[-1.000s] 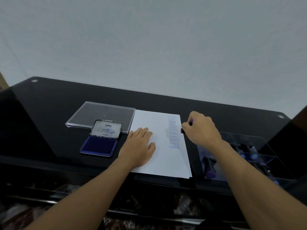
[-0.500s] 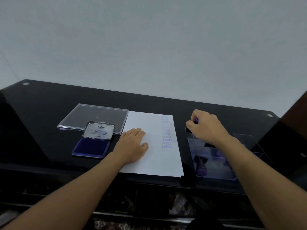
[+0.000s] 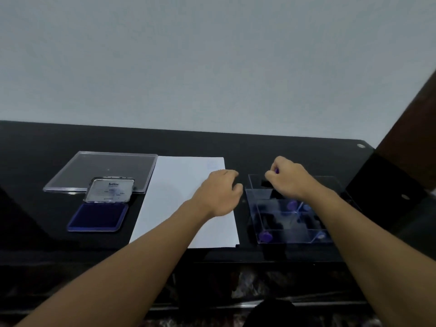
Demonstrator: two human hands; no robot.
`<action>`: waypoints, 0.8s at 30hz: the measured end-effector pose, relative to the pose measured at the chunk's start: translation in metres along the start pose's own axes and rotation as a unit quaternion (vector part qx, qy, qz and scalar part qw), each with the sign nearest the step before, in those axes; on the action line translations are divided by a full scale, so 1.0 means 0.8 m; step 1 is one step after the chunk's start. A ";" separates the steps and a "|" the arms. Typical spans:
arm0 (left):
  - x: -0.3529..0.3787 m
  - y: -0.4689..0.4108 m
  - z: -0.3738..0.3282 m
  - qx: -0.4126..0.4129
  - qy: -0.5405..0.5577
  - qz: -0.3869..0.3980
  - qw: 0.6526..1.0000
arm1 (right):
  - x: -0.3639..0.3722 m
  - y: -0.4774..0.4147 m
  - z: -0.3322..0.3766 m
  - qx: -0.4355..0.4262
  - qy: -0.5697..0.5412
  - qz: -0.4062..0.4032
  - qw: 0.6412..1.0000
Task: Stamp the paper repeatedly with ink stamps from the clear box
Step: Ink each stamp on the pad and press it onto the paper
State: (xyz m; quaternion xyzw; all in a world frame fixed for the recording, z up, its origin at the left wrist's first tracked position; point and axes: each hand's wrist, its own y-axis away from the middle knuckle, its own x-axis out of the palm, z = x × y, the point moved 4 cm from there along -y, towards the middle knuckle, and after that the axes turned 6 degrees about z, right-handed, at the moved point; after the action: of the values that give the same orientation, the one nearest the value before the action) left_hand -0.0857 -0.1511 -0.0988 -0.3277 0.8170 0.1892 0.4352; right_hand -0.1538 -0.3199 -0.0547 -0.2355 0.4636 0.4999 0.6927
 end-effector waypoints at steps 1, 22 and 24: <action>0.005 -0.004 -0.006 0.007 0.007 0.007 1.000 | 0.005 -0.002 -0.003 0.003 0.006 0.008 1.000; 0.027 -0.014 -0.010 0.027 0.074 -0.005 0.997 | 0.038 -0.022 -0.004 0.057 0.127 -0.014 0.990; 0.027 -0.013 -0.011 0.024 0.076 -0.004 0.997 | 0.037 -0.019 -0.003 0.054 0.131 -0.010 0.990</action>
State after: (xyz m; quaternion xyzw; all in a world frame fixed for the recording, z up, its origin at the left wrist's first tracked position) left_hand -0.0920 -0.1718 -0.1124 -0.3337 0.8508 0.1425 0.3801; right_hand -0.1387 -0.3140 -0.0837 -0.2655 0.5747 0.4319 0.6424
